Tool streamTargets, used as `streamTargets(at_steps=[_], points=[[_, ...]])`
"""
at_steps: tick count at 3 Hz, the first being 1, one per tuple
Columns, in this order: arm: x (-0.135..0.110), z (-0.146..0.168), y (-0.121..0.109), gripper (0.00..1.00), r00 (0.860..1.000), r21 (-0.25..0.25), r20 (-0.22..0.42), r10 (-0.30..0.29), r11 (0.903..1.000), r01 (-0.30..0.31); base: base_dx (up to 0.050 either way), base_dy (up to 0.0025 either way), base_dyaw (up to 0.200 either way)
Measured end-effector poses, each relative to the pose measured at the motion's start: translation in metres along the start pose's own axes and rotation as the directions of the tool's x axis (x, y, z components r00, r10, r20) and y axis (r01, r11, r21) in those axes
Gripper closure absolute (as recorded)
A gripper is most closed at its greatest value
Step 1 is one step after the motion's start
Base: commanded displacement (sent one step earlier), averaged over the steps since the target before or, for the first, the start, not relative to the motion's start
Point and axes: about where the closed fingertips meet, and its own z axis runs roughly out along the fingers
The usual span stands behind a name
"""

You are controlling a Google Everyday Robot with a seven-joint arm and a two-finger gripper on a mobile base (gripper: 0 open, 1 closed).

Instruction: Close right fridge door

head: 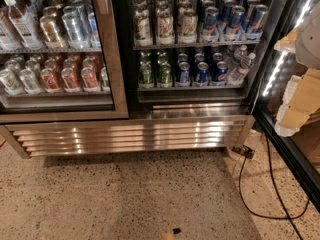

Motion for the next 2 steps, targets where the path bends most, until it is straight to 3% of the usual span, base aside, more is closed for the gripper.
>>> streamTargets(at_steps=[1,2], points=[[0.0,0.0,0.0,0.0,1.0,0.0,0.0,0.0,1.0,0.0,-0.047,-0.00012,0.001],[0.0,0.0,0.0,0.0,1.0,0.0,0.0,0.0,1.0,0.0,-0.026,-0.00225,0.17]])
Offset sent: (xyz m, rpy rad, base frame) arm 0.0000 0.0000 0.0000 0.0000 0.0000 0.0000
